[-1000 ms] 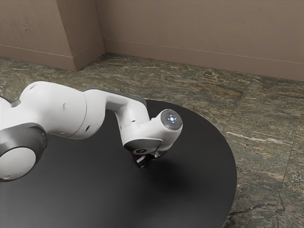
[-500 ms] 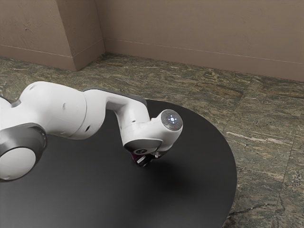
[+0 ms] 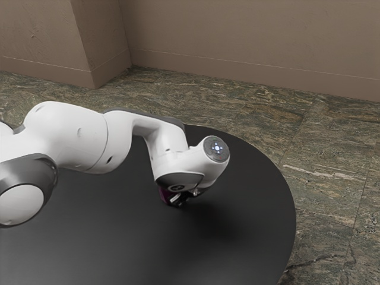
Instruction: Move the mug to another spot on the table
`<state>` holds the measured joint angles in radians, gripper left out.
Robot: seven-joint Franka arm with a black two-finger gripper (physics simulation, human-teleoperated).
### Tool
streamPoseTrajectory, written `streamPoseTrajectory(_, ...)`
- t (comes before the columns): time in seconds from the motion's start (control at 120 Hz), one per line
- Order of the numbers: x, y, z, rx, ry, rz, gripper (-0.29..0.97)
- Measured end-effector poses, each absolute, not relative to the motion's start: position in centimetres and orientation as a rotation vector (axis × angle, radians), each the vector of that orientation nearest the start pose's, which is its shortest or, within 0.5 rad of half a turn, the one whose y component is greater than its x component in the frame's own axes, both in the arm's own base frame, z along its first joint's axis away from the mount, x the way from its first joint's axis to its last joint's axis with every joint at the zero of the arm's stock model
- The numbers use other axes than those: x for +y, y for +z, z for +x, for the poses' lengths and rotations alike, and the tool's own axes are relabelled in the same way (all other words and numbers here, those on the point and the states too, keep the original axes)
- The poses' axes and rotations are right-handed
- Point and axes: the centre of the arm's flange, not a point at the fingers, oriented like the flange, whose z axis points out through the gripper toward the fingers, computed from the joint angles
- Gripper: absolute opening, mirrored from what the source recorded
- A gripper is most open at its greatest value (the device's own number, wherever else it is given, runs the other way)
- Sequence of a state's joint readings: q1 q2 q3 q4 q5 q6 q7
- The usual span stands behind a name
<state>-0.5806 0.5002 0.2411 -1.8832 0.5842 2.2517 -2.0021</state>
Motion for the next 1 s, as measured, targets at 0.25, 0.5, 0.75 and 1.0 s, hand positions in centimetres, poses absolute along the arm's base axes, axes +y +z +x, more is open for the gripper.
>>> streamPoseTrajectory(0.25,-19.6,26.2,59.2,-1.575,-0.653,-2.213,-0.05)
streamPoseTrajectory(0.5,-17.6,26.1,56.3,-1.563,-0.596,-2.183,-0.06)
streamPoseTrajectory(0.75,-15.7,24.9,54.0,-1.549,-0.536,-2.154,-0.06)
streamPoseTrajectory(1.0,-14.5,25.5,54.3,-1.578,-0.545,-2.155,-0.07)
